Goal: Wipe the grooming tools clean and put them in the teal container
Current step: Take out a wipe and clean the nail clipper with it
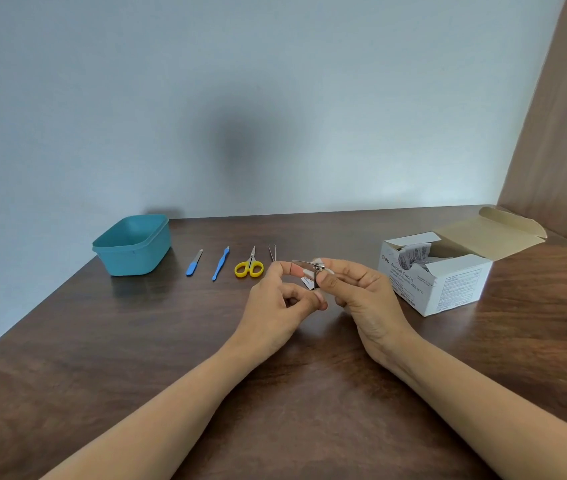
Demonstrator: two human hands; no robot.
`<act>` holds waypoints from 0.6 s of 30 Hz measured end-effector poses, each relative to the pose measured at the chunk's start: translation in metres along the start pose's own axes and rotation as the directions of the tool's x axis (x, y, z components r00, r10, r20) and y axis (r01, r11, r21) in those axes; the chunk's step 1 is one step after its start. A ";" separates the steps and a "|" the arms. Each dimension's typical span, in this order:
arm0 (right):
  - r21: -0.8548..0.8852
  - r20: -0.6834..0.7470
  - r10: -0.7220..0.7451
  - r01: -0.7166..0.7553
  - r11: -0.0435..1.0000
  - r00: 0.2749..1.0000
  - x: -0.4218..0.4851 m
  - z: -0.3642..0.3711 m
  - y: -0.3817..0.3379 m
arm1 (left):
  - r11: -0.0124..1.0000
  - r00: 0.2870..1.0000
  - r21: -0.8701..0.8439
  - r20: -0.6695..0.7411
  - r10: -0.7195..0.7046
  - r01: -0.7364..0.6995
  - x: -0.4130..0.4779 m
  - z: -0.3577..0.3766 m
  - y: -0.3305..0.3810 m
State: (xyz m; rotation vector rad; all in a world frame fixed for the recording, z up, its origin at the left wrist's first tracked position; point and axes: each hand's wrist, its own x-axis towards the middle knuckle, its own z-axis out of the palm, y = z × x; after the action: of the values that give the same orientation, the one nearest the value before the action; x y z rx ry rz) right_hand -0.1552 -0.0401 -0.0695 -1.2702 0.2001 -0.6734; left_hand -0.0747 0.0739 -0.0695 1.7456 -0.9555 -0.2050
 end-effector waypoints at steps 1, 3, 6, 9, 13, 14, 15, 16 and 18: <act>0.006 -0.014 0.003 -0.003 1.000 1.000 0.001 -0.001 0.000 | 1.000 1.000 0.006 -0.003 0.001 -0.001 0.000 0.000 0.000; 0.004 -0.028 0.015 -0.015 1.000 0.999 0.002 -0.002 0.002 | 1.000 1.000 0.014 -0.010 0.005 -0.005 0.000 0.000 0.000; -0.085 0.022 0.027 -0.025 0.996 0.999 0.004 -0.004 0.005 | 0.999 1.000 0.033 -0.014 0.025 -0.024 0.000 0.000 0.000; -0.133 0.081 0.010 0.001 0.991 0.997 0.003 -0.004 0.007 | 0.998 0.999 0.042 -0.005 0.037 -0.037 0.001 0.000 -0.002; -0.131 0.069 -0.020 0.029 0.991 0.997 0.004 -0.003 0.007 | 0.996 0.998 0.075 -0.027 0.051 -0.049 0.002 0.000 -0.004; -0.129 0.066 -0.024 0.032 0.991 0.998 0.004 -0.003 0.007 | 0.997 0.998 0.059 -0.031 0.055 -0.053 0.002 0.000 -0.003; -0.134 0.063 -0.027 0.035 0.990 0.998 0.004 -0.002 0.008 | 0.998 0.998 0.043 -0.029 0.057 -0.055 0.002 0.001 -0.003; -0.140 0.064 -0.033 0.042 0.989 0.997 0.004 -0.002 0.008 | 0.998 0.998 0.037 -0.025 0.056 -0.056 0.001 0.001 -0.002; -0.148 0.076 -0.052 0.063 0.987 0.996 0.004 -0.001 0.008 | 0.998 0.998 0.031 -0.022 0.053 -0.052 0.001 0.001 -0.002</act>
State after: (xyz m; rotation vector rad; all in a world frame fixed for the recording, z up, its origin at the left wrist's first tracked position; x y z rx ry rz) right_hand -0.1498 -0.0418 -0.0767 -1.4476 0.1577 -0.6702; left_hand -0.0738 0.0724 -0.0716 1.7448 -0.9910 -0.1374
